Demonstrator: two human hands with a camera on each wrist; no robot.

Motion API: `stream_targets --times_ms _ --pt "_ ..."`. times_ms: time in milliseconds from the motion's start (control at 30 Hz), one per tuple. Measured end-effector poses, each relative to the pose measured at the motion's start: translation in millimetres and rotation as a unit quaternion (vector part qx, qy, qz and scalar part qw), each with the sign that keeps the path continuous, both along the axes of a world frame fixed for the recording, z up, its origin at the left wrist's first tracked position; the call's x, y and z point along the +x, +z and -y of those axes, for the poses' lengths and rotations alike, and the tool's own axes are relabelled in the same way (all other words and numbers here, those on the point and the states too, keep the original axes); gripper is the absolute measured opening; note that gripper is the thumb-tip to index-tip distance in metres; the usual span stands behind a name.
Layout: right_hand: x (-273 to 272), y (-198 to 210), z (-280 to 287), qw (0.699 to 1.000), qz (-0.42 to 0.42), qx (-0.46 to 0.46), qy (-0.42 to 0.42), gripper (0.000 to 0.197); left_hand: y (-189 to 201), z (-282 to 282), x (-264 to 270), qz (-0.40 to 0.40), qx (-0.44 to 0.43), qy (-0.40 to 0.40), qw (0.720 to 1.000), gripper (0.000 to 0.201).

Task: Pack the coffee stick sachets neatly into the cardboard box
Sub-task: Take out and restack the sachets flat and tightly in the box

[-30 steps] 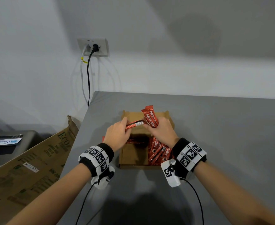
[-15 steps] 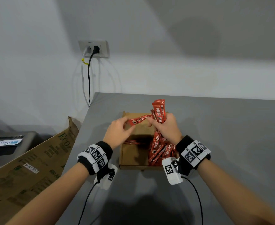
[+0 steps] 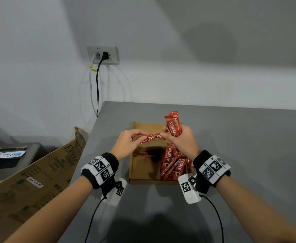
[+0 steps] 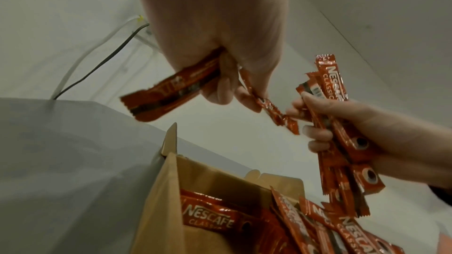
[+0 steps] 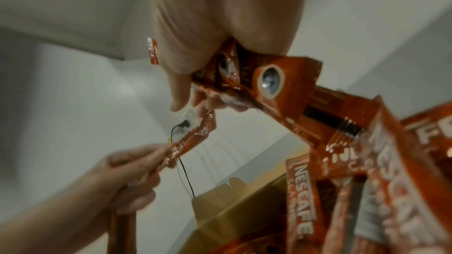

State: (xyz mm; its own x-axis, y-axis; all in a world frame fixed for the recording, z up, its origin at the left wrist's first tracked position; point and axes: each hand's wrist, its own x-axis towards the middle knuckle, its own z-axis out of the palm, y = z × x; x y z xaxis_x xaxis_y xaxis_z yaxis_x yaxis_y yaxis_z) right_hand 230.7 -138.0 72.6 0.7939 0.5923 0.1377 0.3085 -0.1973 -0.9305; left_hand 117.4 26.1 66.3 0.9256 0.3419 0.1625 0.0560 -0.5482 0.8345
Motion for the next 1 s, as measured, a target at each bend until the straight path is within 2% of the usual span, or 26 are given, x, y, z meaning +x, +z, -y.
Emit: stream_targets --times_ms 100,200,267,433,567,700,767,867,933,1000 --pt "-1.5 -4.1 -0.9 0.999 0.021 -0.033 -0.007 0.023 1.8 -0.9 0.4 0.0 0.012 -0.001 1.0 0.017" --pt "-1.4 -4.2 -0.7 1.0 0.004 -0.023 -0.018 0.016 -0.2 -4.5 0.4 0.0 0.012 -0.001 1.0 0.015" --pt "2.3 -2.1 1.1 0.999 -0.011 -0.041 0.016 0.008 0.8 -6.9 0.1 -0.012 0.02 -0.009 1.0 0.015" --pt "12.2 6.0 4.1 0.99 -0.028 -0.077 0.113 0.007 6.0 -11.1 -2.9 -0.042 0.03 -0.058 0.997 0.015" --pt "11.0 0.1 1.6 0.992 0.005 -0.095 0.086 0.008 1.0 -11.1 -2.3 -0.063 0.038 -0.039 0.997 0.015" --pt "5.9 3.0 -7.0 0.986 0.072 -0.116 0.095 0.01 2.9 -7.1 6.9 -0.089 0.123 -0.074 0.986 0.026" --pt "3.7 2.8 -12.5 0.991 0.074 -0.095 0.064 0.013 3.8 -3.7 10.8 -0.093 0.143 -0.056 0.984 0.028" --pt "2.1 -4.7 -13.4 0.997 0.061 -0.039 -0.022 0.016 5.5 -3.1 14.6 -0.038 0.043 0.05 0.997 0.018" --pt "-3.3 -11.2 -12.1 0.999 0.029 -0.02 -0.021 0.014 4.6 -1.9 17.8 0.004 -0.035 0.097 0.995 0.019" --pt "-12.0 -12.6 -13.7 1.0 0.011 -0.019 0.008 0.013 4.2 1.2 20.7 0.022 -0.1 0.09 0.991 0.017"
